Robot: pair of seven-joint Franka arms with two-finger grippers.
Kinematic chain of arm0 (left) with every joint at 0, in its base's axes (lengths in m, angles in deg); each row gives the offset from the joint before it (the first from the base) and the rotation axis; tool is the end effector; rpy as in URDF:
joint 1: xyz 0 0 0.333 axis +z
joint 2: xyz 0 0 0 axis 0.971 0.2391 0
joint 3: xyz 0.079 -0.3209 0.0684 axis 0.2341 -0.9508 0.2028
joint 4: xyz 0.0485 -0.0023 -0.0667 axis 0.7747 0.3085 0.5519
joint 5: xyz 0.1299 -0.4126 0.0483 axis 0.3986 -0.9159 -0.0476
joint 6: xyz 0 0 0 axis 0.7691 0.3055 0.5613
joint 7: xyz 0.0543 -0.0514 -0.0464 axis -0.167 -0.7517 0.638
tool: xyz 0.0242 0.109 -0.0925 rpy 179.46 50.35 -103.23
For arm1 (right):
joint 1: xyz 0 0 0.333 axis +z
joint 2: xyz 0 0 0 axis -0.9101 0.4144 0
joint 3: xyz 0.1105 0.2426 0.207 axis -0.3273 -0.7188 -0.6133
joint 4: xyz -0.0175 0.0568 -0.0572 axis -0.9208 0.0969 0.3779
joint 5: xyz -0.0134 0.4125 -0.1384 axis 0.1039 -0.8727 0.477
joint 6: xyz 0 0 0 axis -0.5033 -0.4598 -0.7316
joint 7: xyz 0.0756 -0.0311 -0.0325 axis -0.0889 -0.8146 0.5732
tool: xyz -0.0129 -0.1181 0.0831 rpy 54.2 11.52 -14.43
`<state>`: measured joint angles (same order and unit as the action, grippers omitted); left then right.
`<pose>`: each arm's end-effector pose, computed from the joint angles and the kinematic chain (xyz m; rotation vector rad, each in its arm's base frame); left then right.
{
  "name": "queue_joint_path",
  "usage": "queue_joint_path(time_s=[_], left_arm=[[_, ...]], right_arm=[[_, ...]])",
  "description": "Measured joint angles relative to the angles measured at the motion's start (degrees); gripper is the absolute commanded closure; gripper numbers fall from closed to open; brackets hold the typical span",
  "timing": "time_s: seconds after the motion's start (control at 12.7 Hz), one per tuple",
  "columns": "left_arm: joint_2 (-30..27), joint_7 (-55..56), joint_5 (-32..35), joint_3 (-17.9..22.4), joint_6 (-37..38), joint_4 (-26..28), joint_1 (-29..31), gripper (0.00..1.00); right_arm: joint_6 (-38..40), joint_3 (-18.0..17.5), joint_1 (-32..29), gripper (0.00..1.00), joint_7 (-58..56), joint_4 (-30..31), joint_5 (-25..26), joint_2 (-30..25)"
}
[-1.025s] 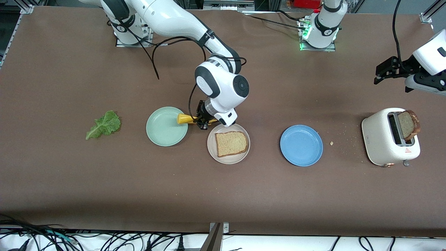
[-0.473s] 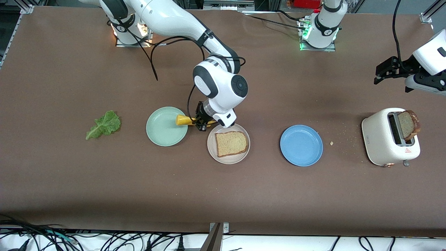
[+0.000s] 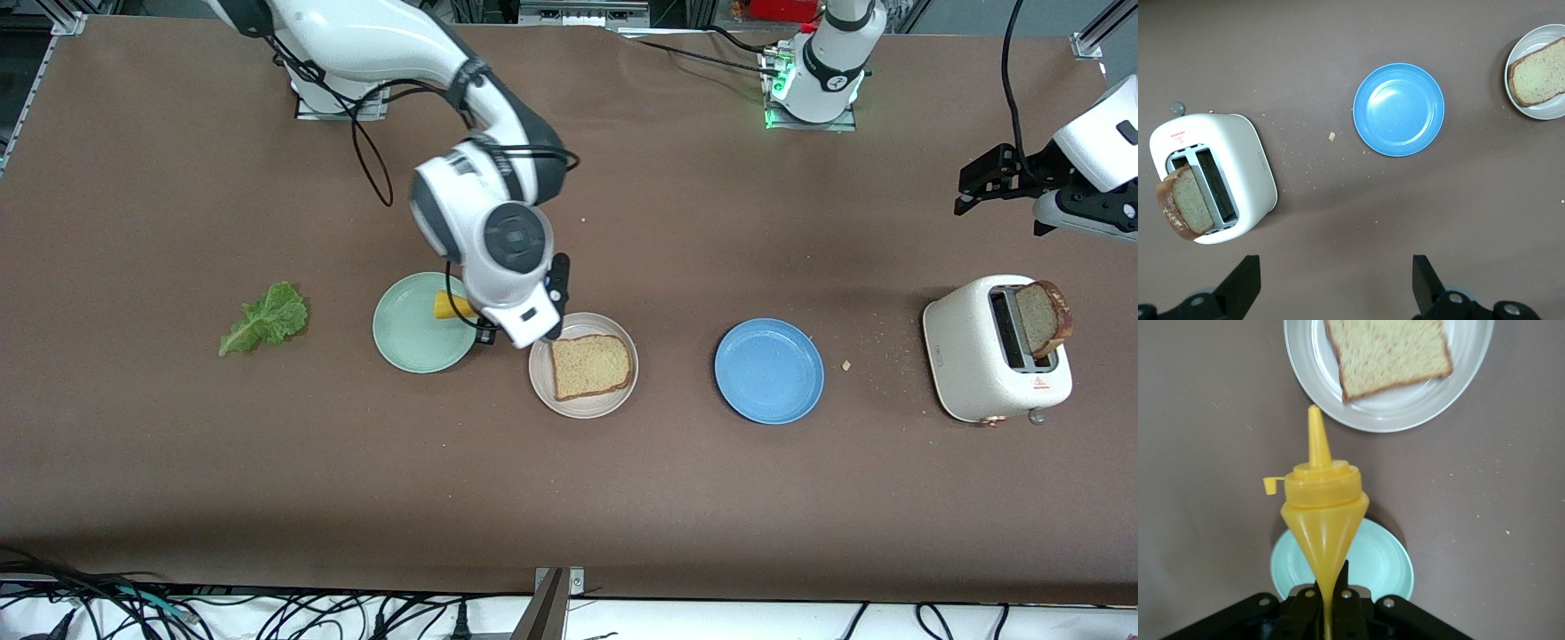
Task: Make sandwich in beige plate with both arms
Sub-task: 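Carry the yellow bottle back beside the lettuce with the right gripper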
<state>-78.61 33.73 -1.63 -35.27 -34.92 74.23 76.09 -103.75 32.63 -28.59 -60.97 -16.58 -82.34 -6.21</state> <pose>0.5909 -0.0132 0.5950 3.0938 -0.3953 -0.0677 0.6564 0.4468 0.3430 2.3452 2.0415 -0.3015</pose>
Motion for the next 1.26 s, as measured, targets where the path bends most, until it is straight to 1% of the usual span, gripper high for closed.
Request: queue_joint_path(time_s=[0.32,0.55,0.79,1.03,1.18,1.26], left_arm=[[0.0,0.0,0.0,-0.01,0.0,0.0,-0.03,0.0],[0.0,0.0,0.0,-0.01,0.0,0.0,-0.03,0.0],[0.0,0.0,0.0,-0.01,0.0,0.0,-0.03,0.0],[0.0,0.0,0.0,-0.01,0.0,0.0,-0.02,0.0],[0.0,0.0,0.0,0.0,0.0,0.0,-0.01,0.0],[0.0,0.0,0.0,0.0,0.0,0.0,-0.01,0.0]], right_arm=[[0.06,0.15,-12.06,0.98,-7.35,-0.02,-20.85,-2.38],[0.86,0.17,-20.5,0.98,-11.17,0.0,-35.95,-2.76],[3.91,0.21,-28.31,0.98,-15.86,0.99,-51.0,-2.33],[9.34,0.21,-35.78,0.98,-23.1,2.63,-62.77,0.56],[13.12,0.21,-39.59,0.98,-28.29,3.45,-70.72,4.17],[14.82,0.17,-40.96,0.98,-31.32,3.6,-73.74,6.27]])
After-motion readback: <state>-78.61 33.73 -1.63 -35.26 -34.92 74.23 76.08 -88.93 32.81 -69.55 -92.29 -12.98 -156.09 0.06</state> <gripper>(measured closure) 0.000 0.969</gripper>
